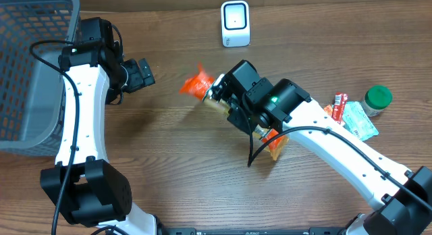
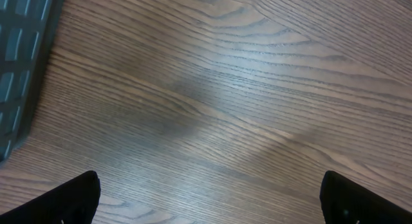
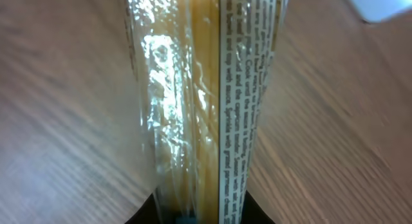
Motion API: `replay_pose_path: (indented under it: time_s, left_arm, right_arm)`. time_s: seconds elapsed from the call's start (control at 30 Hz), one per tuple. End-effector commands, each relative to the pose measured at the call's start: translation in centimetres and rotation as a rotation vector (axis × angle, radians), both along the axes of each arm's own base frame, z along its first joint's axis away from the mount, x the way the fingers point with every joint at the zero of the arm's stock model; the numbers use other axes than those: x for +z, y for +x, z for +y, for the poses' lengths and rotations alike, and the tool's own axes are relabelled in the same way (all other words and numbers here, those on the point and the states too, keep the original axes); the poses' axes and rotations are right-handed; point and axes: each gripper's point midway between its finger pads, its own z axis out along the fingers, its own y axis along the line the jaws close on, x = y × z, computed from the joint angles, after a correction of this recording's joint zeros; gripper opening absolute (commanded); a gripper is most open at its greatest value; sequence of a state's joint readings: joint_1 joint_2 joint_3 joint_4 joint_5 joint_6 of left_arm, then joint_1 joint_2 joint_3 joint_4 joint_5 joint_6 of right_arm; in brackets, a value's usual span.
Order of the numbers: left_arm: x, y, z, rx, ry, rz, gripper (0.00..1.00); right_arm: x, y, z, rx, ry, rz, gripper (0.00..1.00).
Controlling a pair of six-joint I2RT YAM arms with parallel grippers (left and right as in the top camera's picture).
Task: Scan the item barcode
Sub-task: 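Lift the spaghetti package and carry it up to the white scanner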
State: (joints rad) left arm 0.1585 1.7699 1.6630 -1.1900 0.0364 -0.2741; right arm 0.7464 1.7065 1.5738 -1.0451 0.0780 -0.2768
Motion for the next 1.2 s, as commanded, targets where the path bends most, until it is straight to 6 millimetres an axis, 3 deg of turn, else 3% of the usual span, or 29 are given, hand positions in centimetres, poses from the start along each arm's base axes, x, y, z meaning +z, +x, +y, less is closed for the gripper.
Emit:
replay_pose_path:
  time_s: [0.0,0.27,0.53,0.67,0.87,1.07,1.17]
  left_arm:
    - [0.4,0.3,0.0,-0.018,0.009,-0.011,1.0]
    - [0.4,0.3,0.0,-0.018,0.009,-0.011,1.0]
    - [0.4,0.3,0.0,-0.018,0.009,-0.011,1.0]
    - [0.4,0.3,0.0,-0.018,0.009,-0.011,1.0]
    - [0.4,0.3,0.0,-0.018,0.009,-0.011,1.0]
    - [0.4,0.3,0.0,-0.018,0.009,-0.011,1.0]
    - [0.4,0.3,0.0,-0.018,0.009,-0.011,1.0]
  right_arm:
    - [9.1,2.5,-0.3,-0.113,0.158,-0.184,0.03]
    - [13.5,1.6,-0.3,-0.005,0.17,-0.225,0.03]
    - [17.8,4.8,-0.4,-0.004,0.129,-0.333,0.03]
    - [16.2,6.7,0.3,0.047,0.041,-0.336,0.03]
    - [10.8,9.6,1.9,0.22,-0.153,-0.333,0.03]
    - [9.7,14.5,3.2,0.261,-0.281,-0.491,0.03]
    - [10.0,17.0,4.5,0.302,-0.323,-0.605,0.03]
